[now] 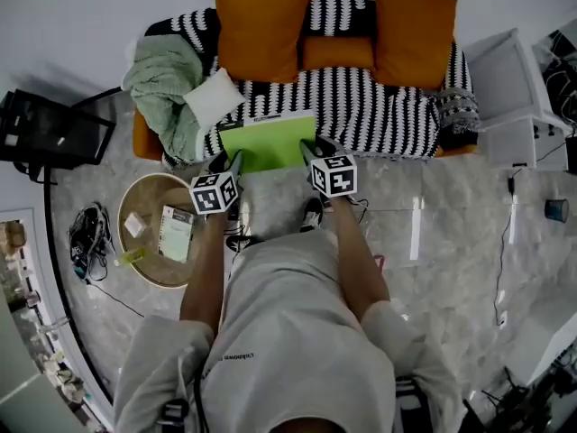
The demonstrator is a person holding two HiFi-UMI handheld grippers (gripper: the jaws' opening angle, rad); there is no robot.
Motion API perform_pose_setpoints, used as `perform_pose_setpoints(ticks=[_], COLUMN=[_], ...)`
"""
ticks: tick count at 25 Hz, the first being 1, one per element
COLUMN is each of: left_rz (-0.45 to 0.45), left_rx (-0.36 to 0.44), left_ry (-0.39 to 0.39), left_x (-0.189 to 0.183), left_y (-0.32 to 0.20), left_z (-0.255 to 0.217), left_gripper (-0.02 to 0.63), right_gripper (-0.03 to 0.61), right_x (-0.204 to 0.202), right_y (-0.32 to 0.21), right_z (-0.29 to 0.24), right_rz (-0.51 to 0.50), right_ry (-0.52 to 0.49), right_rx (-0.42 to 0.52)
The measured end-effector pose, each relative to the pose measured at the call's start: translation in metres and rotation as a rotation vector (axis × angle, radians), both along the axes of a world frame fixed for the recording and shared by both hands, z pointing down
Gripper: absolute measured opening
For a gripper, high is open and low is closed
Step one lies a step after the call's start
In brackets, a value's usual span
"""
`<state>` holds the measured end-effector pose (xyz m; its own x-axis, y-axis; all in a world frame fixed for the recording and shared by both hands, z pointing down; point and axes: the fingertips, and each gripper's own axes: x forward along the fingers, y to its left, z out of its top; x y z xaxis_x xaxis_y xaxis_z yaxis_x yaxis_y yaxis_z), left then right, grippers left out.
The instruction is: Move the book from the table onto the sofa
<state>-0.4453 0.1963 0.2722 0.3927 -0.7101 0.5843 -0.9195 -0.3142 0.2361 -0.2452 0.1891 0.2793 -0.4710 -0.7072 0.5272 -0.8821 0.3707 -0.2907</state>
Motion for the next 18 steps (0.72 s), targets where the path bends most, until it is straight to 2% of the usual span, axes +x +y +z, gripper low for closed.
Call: perform_pose_setpoints(ticks=[7, 18], left_rz=[0.101, 0.303], left_rx=[-0.022, -0.053], left_ry=[0.011, 0.026], left_x=[0.101, 0.206], left_y=[-0.016, -0.014], left_z=[0.009, 0.013], left_gripper=[0.172, 0.163], right_gripper=[0.141, 0.140], right_x=[0.101, 0.202], right_y=[0.004, 0.045], right_z=[0.009, 0.017], right_rz=[0.112, 0.304], right_ry=[-0.007, -0.037], right_rx=[-0.034, -0.052])
